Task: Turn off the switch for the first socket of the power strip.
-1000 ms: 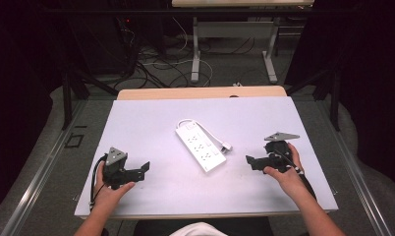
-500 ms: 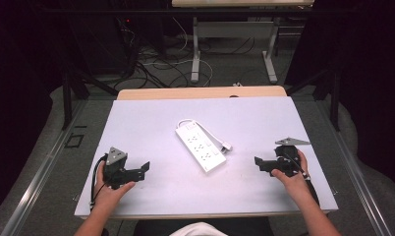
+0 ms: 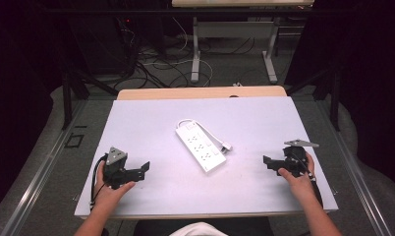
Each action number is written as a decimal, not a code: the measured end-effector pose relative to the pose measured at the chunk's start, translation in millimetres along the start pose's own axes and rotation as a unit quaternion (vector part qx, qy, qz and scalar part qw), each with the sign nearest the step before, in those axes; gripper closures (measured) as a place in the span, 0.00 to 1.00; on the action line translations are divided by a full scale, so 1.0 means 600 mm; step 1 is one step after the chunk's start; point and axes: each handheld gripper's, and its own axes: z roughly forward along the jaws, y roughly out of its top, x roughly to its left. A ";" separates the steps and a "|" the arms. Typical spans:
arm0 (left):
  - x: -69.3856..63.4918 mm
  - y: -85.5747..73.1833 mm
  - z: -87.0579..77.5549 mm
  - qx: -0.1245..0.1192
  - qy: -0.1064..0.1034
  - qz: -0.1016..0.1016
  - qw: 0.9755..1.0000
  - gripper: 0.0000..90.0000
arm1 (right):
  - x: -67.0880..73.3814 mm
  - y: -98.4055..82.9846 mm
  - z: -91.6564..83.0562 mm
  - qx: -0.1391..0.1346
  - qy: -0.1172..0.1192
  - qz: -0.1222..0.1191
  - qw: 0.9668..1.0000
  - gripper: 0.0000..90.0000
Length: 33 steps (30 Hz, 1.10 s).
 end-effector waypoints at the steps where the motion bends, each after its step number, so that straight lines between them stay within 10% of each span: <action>1: 0.000 0.000 0.000 0.001 0.000 0.000 1.000 0.07 | -0.003 -0.001 0.000 -0.001 -0.002 0.003 1.000 0.04; 33: 0.001 0.000 0.001 -0.001 0.001 0.000 1.000 0.07 | -0.048 -0.011 0.005 -0.008 -0.018 0.061 0.998 0.05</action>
